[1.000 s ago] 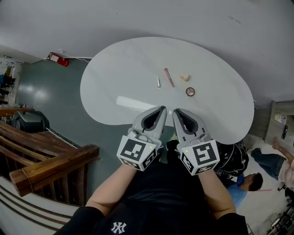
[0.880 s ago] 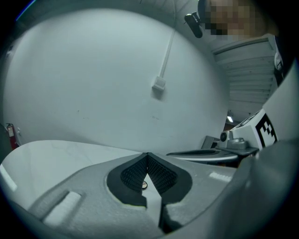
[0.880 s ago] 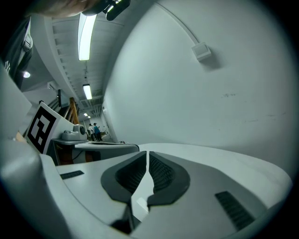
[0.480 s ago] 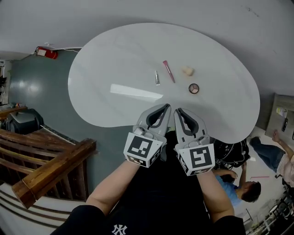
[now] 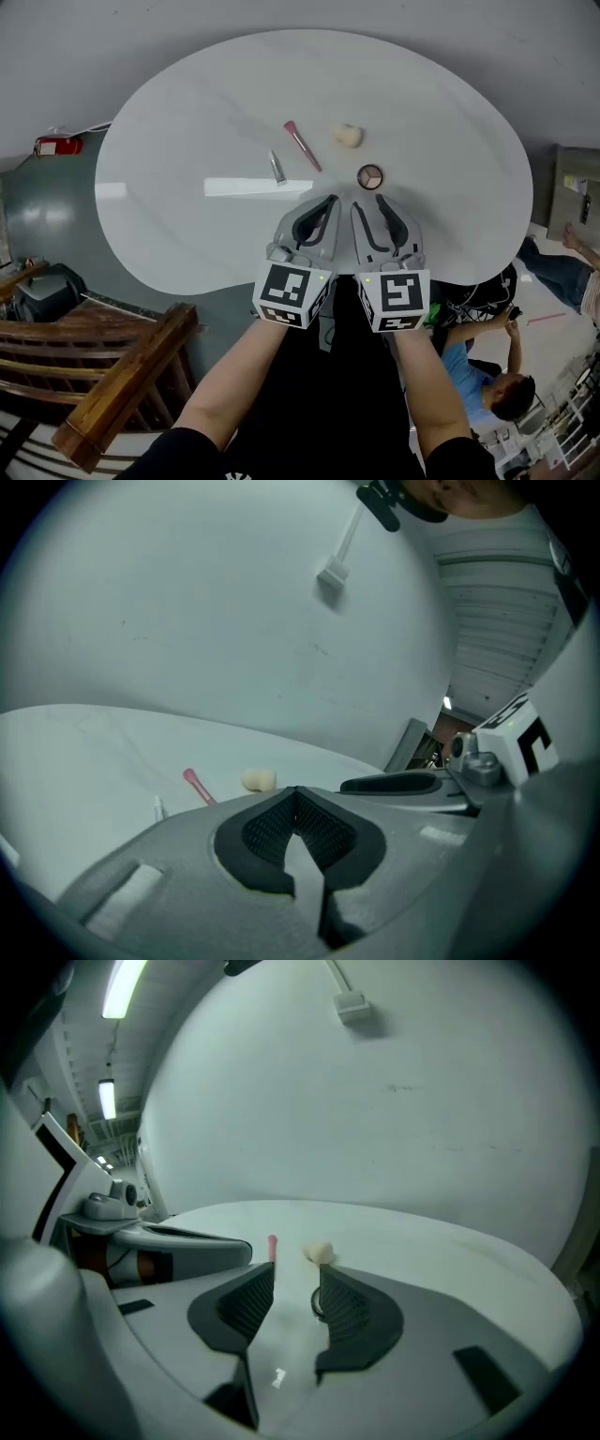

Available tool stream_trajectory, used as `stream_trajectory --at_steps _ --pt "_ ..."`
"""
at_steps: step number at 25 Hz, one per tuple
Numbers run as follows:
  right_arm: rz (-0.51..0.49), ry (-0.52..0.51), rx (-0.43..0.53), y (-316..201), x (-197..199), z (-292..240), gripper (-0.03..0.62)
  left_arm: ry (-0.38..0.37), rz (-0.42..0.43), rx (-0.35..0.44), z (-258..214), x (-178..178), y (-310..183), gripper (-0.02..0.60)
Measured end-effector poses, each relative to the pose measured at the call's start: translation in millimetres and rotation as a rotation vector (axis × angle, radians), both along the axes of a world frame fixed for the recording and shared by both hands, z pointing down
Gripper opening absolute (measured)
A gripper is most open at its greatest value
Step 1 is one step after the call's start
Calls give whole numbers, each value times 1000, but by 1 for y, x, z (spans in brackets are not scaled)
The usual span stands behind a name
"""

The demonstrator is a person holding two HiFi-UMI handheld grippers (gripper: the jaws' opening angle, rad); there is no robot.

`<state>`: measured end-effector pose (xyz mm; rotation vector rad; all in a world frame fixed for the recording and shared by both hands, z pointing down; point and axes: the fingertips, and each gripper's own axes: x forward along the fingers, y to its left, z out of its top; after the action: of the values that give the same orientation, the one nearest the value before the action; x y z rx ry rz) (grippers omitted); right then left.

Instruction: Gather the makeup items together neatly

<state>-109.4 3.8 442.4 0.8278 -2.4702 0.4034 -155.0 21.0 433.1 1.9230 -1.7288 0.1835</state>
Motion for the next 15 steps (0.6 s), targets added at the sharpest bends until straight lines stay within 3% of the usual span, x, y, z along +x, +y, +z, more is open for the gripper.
stream_trajectory --at_steps 8,15 --pt "29 111 -96 -28 13 58 246 9 15 -62 38 11 -24 8" --pt "21 154 -123 -37 6 76 272 10 -4 -88 50 9 -28 8"
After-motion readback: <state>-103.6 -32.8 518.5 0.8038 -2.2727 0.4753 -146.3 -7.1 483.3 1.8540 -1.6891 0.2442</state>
